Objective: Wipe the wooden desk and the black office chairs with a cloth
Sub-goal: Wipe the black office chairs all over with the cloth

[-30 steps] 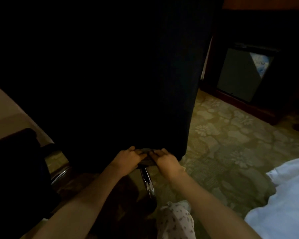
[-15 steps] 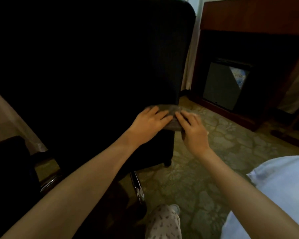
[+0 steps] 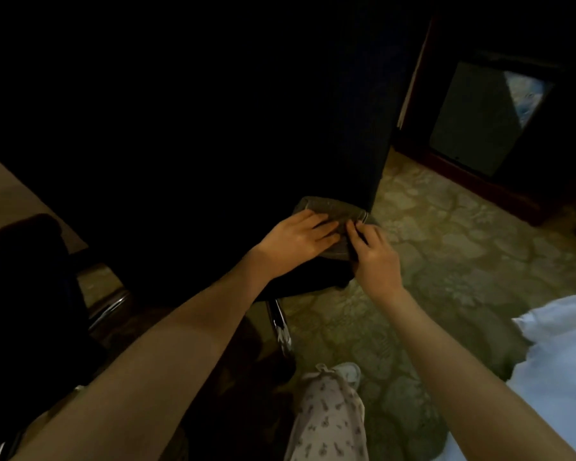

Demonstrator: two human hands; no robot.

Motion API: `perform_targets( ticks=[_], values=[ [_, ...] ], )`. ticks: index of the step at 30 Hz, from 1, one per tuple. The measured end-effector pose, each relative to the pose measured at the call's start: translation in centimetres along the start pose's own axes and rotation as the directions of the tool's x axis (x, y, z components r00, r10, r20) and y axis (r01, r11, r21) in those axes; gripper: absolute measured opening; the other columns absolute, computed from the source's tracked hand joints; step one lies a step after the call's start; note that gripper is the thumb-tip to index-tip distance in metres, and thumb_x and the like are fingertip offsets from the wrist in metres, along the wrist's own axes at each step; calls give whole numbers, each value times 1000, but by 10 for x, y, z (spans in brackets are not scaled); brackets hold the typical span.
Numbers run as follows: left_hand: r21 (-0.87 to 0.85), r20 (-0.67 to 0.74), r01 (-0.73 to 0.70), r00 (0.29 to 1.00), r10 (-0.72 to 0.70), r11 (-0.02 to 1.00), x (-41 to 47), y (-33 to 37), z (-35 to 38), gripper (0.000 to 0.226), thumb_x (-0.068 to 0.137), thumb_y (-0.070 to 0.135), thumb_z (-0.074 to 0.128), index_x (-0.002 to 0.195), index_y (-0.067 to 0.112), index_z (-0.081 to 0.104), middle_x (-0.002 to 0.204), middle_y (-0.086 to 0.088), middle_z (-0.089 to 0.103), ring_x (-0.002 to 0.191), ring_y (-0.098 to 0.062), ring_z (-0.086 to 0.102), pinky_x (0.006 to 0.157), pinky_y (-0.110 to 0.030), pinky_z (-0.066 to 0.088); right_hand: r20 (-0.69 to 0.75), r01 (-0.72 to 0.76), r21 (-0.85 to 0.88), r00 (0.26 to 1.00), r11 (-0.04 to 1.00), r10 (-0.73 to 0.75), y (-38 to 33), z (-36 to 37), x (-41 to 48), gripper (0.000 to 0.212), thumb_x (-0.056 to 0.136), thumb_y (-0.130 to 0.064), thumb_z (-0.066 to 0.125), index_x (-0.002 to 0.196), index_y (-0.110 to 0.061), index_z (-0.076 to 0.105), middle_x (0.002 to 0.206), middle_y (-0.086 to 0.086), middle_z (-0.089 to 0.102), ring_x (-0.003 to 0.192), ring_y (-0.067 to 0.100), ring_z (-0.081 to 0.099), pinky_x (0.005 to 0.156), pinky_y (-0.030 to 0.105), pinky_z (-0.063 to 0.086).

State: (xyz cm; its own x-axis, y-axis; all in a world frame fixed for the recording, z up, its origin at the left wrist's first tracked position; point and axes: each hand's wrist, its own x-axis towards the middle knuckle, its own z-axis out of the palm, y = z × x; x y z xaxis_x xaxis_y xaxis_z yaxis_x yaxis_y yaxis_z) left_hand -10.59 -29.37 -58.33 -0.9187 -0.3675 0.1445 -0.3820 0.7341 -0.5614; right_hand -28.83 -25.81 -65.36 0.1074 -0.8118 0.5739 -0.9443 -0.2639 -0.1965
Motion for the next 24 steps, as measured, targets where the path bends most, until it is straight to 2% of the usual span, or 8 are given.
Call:
perform_targets(
  ticks=[3,6,10,13,18,20,22,24],
  values=[
    [-42,76,3,997,0,999,-14,17,25,39,68,10,55,99,21,75,107,0,71,99,-18,67,90,-31,51,176,-44,4,983,999,43,-6,18,-14,69,53,6,82,118,3,62,106,18,64,99,32,56,62,35,56],
    [-95,218,67,975,-45,993,-23,31,34,48,65,9,75,109,25,71,117,2,67,110,-13,62,92,-26,49,482,-111,-7,871,994,101,-17,29,-20,56,87,-9,59,140,-11,43,132,9,48,117,31,47,85,36,48],
    [-184,536,257,835,-122,949,-34,49,40,62,94,-3,38,150,18,18,157,-4,14,145,-21,11,116,-32,14,594,-129,-25,795,991,118,-32,35,-24,48,94,-12,46,142,-20,40,136,4,43,124,26,39,92,34,43],
    [-173,570,372,793,-215,912,-62,50,39,62,96,-2,34,150,20,14,157,-6,14,144,-25,15,115,-36,17,668,-39,-36,742,999,53,-53,35,-26,49,96,-15,43,144,-23,35,140,3,40,129,25,35,93,34,42],
    [-149,589,460,752,-295,875,-118,33,36,60,99,8,34,151,23,9,157,-7,15,142,-25,23,113,-35,22,652,106,-1,754,994,-80,-103,37,-19,50,95,-18,46,144,-21,35,143,3,41,132,25,33,97,33,38],
    [-183,580,505,748,-322,844,-143,22,32,59,98,8,34,151,23,12,158,-3,11,144,-22,18,113,-32,23,508,223,22,837,975,-203,-121,39,-13,54,81,-22,68,133,-17,52,130,5,56,119,26,49,87,30,44],
    [-228,435,500,820,-372,836,-174,10,30,57,91,6,38,146,18,31,151,-8,32,136,-25,37,102,-35,42,346,359,-31,879,933,-327,-138,47,-8,60,55,-23,86,112,-16,69,105,4,67,98,25,56,75,30,44],
    [-274,333,521,840,-429,808,-204,0,32,53,78,7,47,131,14,48,130,-14,58,115,-30,59,84,-39,55,188,436,-31,886,899,-423,-158,57,-2,56,57,-18,83,111,-12,68,102,7,68,96,27,47,78,36,34]
  ],
)
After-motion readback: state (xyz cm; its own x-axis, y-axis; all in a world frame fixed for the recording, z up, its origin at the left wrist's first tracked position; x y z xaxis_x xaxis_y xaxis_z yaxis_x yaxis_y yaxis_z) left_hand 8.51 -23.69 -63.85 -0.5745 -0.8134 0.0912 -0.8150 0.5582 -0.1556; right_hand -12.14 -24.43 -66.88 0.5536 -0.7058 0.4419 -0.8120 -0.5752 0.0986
